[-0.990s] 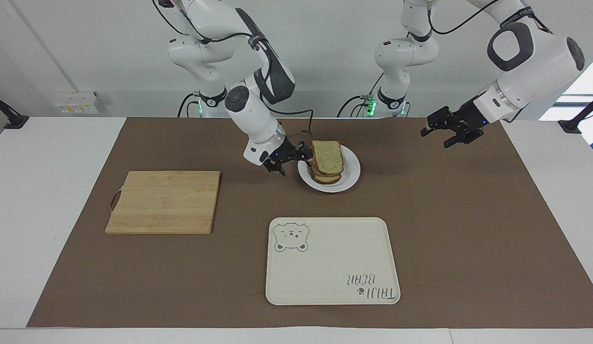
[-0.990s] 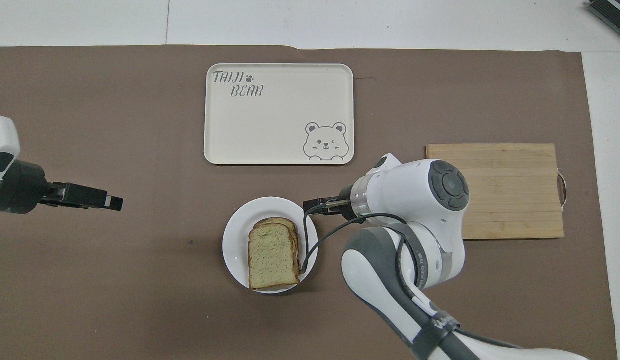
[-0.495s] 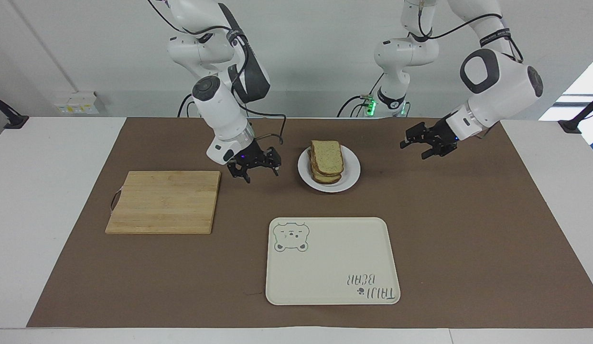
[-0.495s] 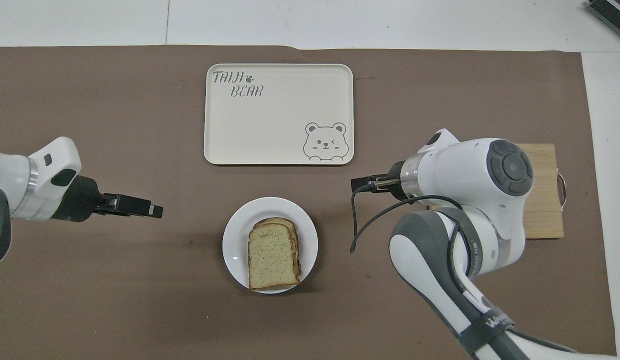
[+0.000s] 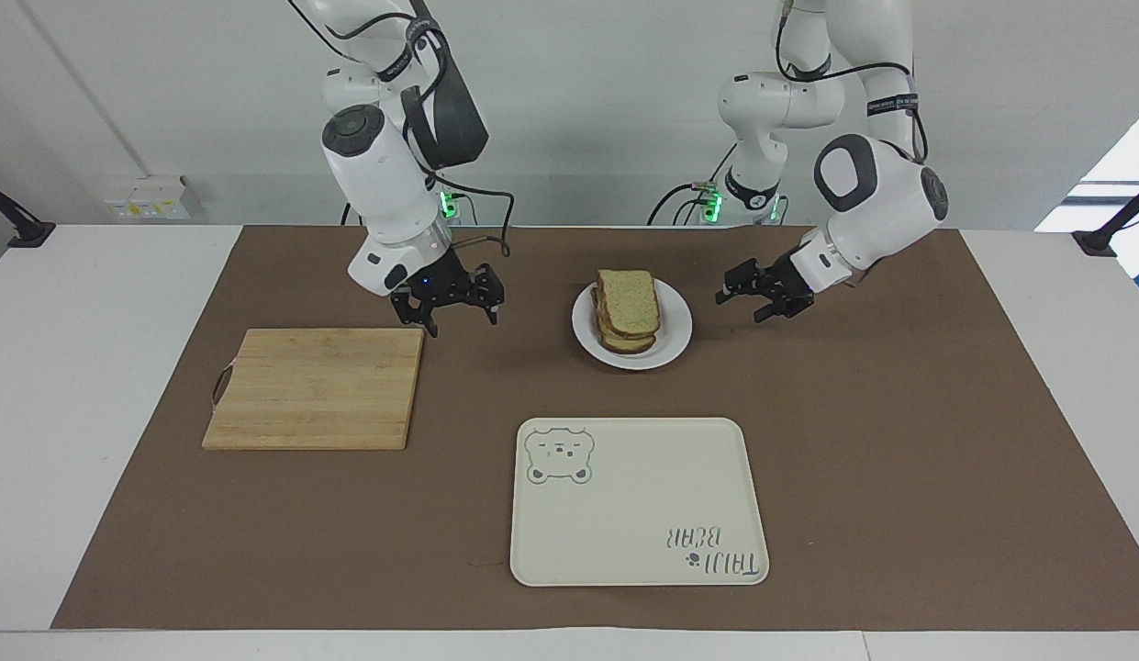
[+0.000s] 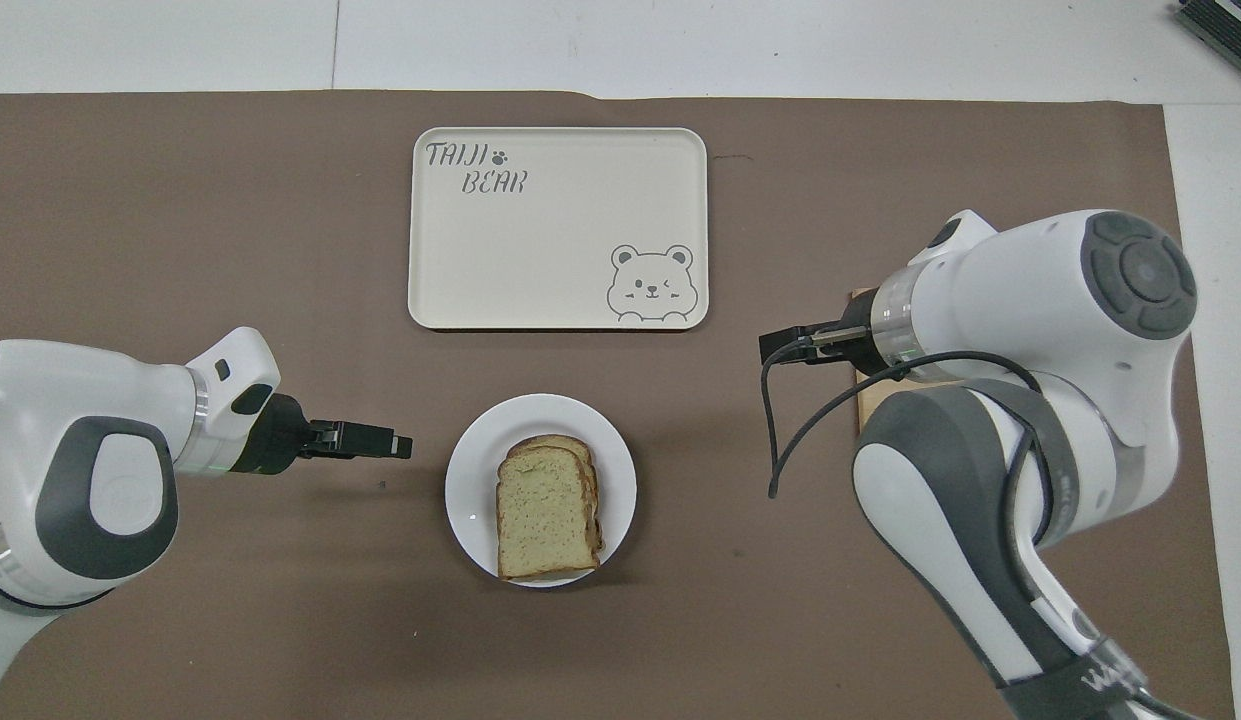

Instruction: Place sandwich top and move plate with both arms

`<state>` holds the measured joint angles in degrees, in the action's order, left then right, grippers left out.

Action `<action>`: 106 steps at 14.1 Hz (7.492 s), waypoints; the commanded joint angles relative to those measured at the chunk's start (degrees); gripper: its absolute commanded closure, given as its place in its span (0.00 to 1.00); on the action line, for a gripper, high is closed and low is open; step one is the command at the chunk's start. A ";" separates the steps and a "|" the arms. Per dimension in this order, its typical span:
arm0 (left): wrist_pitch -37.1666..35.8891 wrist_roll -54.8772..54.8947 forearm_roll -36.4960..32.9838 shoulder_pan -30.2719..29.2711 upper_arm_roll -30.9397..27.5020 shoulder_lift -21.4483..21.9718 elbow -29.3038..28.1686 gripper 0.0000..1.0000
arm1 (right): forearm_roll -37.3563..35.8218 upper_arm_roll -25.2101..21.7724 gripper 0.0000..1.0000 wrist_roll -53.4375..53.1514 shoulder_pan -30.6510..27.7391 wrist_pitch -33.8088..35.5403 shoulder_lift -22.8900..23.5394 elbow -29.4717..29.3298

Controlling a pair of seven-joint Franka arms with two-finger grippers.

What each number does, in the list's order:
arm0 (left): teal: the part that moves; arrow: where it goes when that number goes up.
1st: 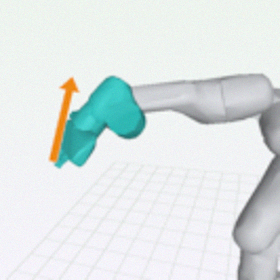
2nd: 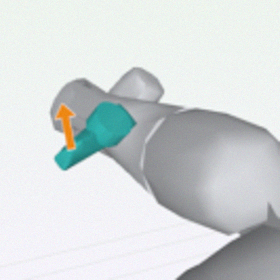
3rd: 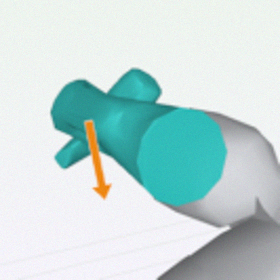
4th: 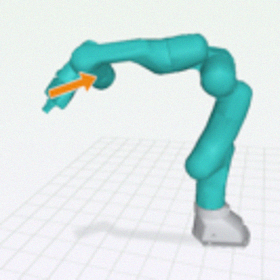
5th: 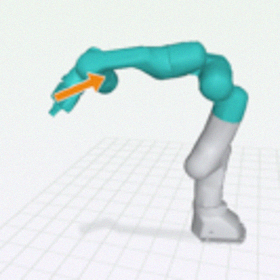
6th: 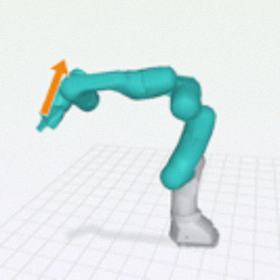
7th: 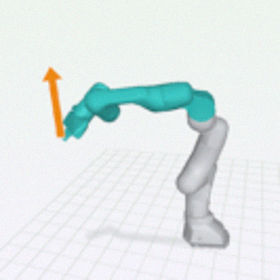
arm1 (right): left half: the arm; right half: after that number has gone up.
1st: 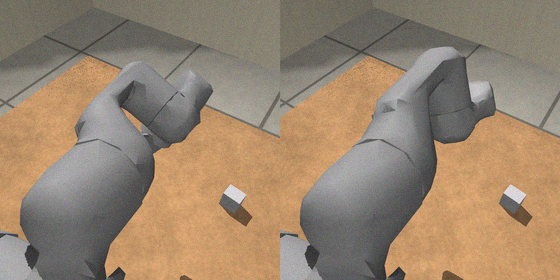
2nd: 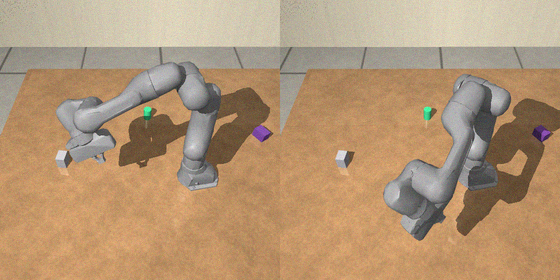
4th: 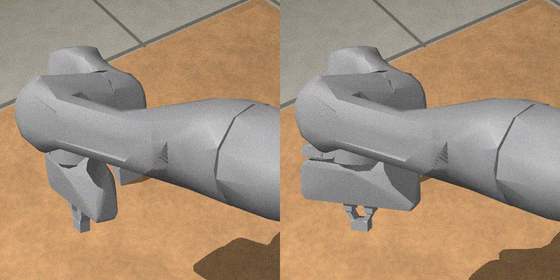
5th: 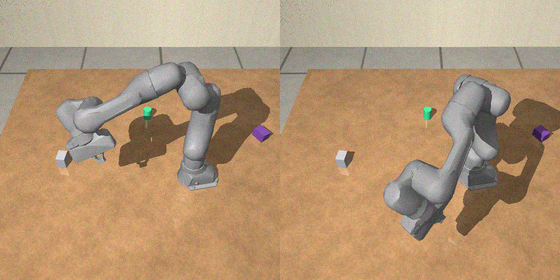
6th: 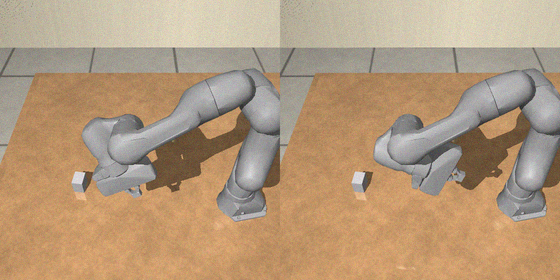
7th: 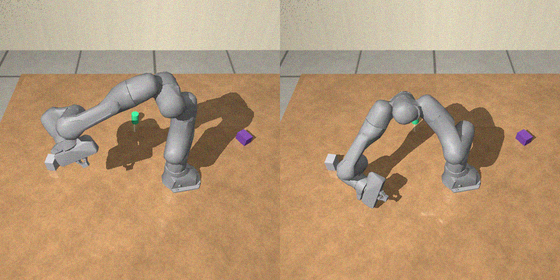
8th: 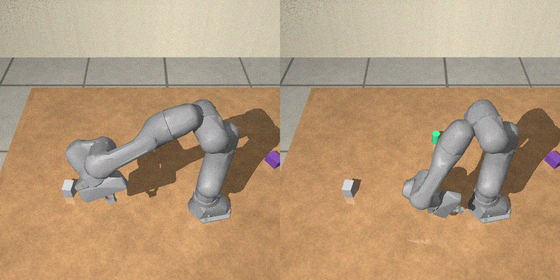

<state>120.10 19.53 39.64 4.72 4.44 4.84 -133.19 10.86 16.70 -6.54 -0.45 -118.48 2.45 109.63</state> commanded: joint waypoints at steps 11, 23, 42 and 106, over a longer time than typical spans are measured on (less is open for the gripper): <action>9.27 17.55 22.13 5.30 -0.84 0.08 -13.31 0.00 | -1.37 0.27 0.00 -2.77 -6.40 18.11 -7.02 -9.00; 6.90 32.50 36.65 4.86 -0.84 -3.00 -15.87 0.71 | -2.51 -0.87 0.00 -3.04 -8.60 26.37 -9.74 -17.17; -0.83 35.49 40.34 2.05 -0.84 -5.02 -16.40 1.00 | -8.57 -19.23 0.00 -0.32 -3.35 33.23 -11.07 -17.09; -5.67 7.72 22.33 -4.19 3.99 -46.85 48.56 1.00 | -11.56 -21.62 0.00 5.40 1.68 29.62 -10.36 -14.71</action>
<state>113.92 28.36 62.79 0.05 8.48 -41.64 -86.23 -1.30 -4.85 -2.67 1.32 -88.11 -6.54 93.38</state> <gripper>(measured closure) 0.960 0.000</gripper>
